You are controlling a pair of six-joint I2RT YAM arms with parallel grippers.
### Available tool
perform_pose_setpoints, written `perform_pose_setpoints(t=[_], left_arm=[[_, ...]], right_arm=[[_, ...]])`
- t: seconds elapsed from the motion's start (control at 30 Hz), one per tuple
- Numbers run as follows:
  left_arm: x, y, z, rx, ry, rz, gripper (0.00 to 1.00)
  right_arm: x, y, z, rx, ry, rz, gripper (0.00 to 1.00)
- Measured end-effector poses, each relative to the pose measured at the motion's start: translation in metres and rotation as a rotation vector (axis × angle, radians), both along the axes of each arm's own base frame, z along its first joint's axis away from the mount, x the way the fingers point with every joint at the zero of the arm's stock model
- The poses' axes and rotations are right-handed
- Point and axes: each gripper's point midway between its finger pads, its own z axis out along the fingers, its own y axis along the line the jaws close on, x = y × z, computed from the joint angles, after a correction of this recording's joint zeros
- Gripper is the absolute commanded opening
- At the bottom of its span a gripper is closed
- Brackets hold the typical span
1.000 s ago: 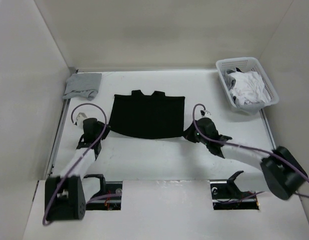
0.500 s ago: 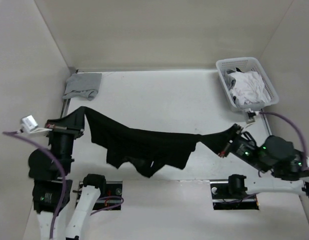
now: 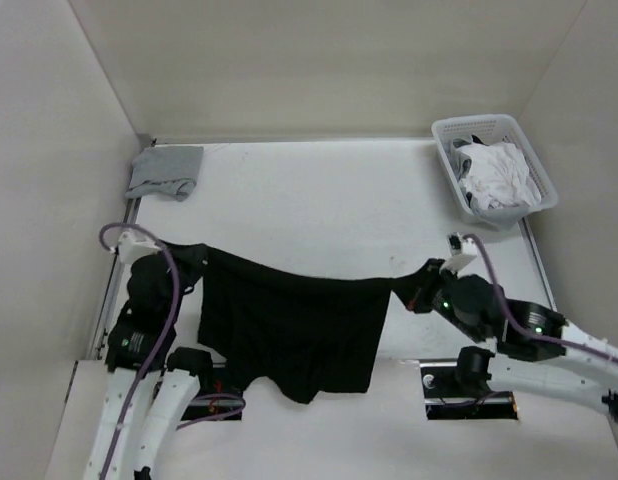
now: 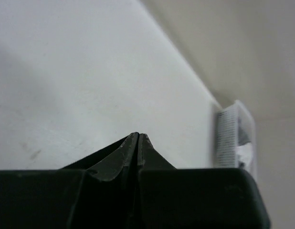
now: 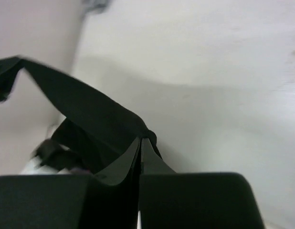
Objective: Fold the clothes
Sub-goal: Fold the tank top
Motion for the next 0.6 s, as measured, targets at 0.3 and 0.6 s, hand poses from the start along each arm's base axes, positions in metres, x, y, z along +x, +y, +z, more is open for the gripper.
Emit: perform_pose_setpoints(t=[0.3,0.6], left_arm=[[0.101,-0.006,-0.142,0.020,0.363,0.054,0.00],[0.238,-0.038,-0.182,-0.072,0.384,0.000,0.00]], right_arm=[[0.156,-0.061,-0.141,-0.120,0.337,-0.324,0.00],[0.303,-0.036,-0.157,-0.095,0.356,-0.246,0.00]])
